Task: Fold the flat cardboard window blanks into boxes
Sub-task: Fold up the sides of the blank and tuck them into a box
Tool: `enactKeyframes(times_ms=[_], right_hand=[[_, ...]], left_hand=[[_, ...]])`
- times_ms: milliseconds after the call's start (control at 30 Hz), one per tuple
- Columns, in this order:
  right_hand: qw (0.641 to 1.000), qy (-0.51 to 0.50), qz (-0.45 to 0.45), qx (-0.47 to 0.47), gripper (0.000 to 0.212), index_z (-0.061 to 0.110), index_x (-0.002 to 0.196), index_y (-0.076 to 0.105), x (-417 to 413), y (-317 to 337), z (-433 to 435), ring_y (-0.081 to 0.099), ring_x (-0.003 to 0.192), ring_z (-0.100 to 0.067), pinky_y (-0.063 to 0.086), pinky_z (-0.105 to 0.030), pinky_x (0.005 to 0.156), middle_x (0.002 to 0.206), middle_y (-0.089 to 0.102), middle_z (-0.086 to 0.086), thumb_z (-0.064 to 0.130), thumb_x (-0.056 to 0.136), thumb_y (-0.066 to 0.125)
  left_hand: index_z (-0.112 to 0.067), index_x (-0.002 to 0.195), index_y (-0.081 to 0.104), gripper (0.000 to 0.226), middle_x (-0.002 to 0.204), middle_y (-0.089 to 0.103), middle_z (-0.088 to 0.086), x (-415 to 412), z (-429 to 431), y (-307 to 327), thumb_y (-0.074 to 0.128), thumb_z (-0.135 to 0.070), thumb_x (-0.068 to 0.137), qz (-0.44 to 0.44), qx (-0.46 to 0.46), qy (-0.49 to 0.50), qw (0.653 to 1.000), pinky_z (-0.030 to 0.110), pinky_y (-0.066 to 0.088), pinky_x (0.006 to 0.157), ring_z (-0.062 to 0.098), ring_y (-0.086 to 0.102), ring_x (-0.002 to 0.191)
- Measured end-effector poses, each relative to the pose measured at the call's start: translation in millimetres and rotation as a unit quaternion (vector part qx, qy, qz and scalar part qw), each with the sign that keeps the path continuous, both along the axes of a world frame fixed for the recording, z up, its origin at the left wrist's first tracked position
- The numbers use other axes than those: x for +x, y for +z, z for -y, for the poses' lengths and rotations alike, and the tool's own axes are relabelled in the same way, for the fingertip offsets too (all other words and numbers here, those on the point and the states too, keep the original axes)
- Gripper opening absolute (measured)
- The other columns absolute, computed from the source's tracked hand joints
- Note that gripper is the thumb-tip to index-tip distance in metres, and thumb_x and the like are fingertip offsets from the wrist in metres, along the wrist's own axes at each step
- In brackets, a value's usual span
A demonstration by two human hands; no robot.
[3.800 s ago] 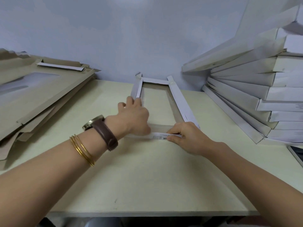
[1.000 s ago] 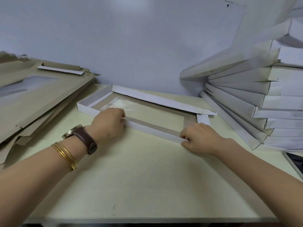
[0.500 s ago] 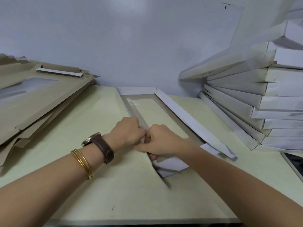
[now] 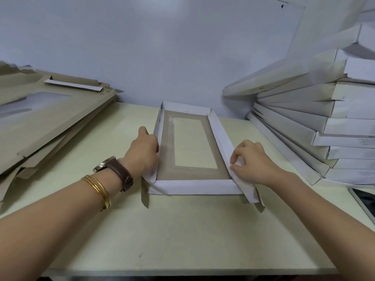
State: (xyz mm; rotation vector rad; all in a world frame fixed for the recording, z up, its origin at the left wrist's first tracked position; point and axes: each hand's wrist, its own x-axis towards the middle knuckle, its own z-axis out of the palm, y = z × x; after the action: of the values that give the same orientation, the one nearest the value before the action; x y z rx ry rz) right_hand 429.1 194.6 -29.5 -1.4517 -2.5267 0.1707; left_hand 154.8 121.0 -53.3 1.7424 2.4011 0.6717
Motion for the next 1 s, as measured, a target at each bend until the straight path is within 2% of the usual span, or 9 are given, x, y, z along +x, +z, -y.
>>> enactKeyframes(times_ms=[167,333,433,533,633,700,800,900,1000], right_hand=[[0.999,0.046,-0.005,-0.014,0.011,0.026,0.095,0.066,9.8,-5.7,5.8,0.037,0.105,-0.019,0.033,-0.025,0.081,0.106,0.049,0.004,0.027,0.084,0.066],[0.998,0.058,-0.022,-0.01,0.019,0.024,0.101,0.065,11.1,-12.3,8.7,0.047,0.1,-0.013,0.036,-0.021,0.08,0.108,0.045,0.005,0.032,0.084,0.068],[0.998,0.058,-0.015,0.009,0.021,0.023,0.103,0.064,10.2,-15.9,10.0,0.041,0.104,-0.013,0.035,-0.023,0.082,0.108,0.044,0.008,0.032,0.085,0.067],[0.997,0.064,-0.006,0.03,0.022,0.02,0.105,0.065,8.5,-16.9,12.9,0.034,0.106,-0.012,0.036,-0.026,0.084,0.107,0.045,0.009,0.031,0.085,0.065],[0.996,0.078,0.004,0.048,0.025,0.018,0.109,0.065,7.7,-15.1,15.4,0.03,0.107,-0.012,0.036,-0.025,0.086,0.108,0.048,0.01,0.026,0.086,0.064],[0.993,0.093,0.026,0.066,0.027,0.018,0.112,0.065,7.3,-13.1,15.7,0.03,0.108,-0.014,0.035,-0.024,0.088,0.11,0.052,0.01,0.02,0.085,0.064],[0.987,0.127,0.063,0.074,0.026,0.017,0.108,0.065,3.7,-9.9,18.1,0.036,0.107,-0.016,0.039,-0.029,0.088,0.104,0.06,0.006,0.008,0.085,0.057],[0.984,0.152,0.086,0.041,0.031,0.01,0.105,0.067,-1.7,-9.6,22.0,0.042,0.104,-0.019,0.044,-0.036,0.085,0.1,0.063,-0.003,0.001,0.088,0.042],[0.984,0.152,0.095,-0.007,0.041,0.019,0.114,0.067,-3.9,-8.0,24.5,0.041,0.105,-0.016,0.041,-0.031,0.088,0.11,0.058,0.002,0.003,0.089,0.039]], left_hand=[[-0.004,0.089,0.062,0.015,0.104,0.04,0.009,-10.8,-4.9,2.6,0.053,0.003,0.081,-0.054,-0.003,-0.001,0.999,0.042,0.051,0.075,0.034,0.054,0.08],[-0.004,0.093,0.065,0.015,0.106,0.044,0.009,-13.8,-5.0,0.1,0.052,-0.007,0.085,-0.059,-0.016,-0.031,0.998,0.039,0.05,0.079,0.033,0.055,0.087],[-0.011,0.099,0.066,0.018,0.111,0.046,0.007,-12.5,-1.3,-3.4,0.053,-0.013,0.086,-0.083,-0.029,-0.064,0.994,0.03,0.042,0.083,0.029,0.044,0.103],[-0.02,0.101,0.066,0.016,0.116,0.048,0.002,-10.1,6.1,-4.9,0.056,-0.021,0.088,-0.121,-0.035,-0.091,0.988,0.031,0.038,0.091,0.029,0.033,0.113],[-0.023,0.095,0.066,0.01,0.116,0.05,-0.004,-7.2,15.5,-2.5,0.059,-0.022,0.088,-0.127,-0.018,-0.124,0.984,0.028,0.031,0.085,0.024,0.034,0.117],[-0.022,0.094,0.066,0.012,0.11,0.055,-0.006,-5.8,22.6,0.0,0.057,-0.017,0.088,-0.134,-0.002,-0.152,0.979,0.028,0.034,0.084,0.019,0.042,0.114],[-0.018,0.096,0.065,0.017,0.101,0.063,-0.004,-2.7,32.7,3.2,0.05,-0.012,0.09,-0.11,-0.019,-0.185,0.976,0.027,0.044,0.083,0.017,0.055,0.097],[-0.019,0.099,0.065,0.021,0.102,0.059,-0.005,-1.1,37.7,5.1,0.045,-0.012,0.091,-0.108,-0.056,-0.207,0.971,0.023,0.042,0.081,0.013,0.051,0.091],[-0.019,0.103,0.066,0.026,0.102,0.051,-0.006,-0.8,39.6,9.6,0.044,-0.011,0.092,-0.082,-0.094,-0.212,0.969,0.021,0.041,0.083,0.012,0.049,0.092]])
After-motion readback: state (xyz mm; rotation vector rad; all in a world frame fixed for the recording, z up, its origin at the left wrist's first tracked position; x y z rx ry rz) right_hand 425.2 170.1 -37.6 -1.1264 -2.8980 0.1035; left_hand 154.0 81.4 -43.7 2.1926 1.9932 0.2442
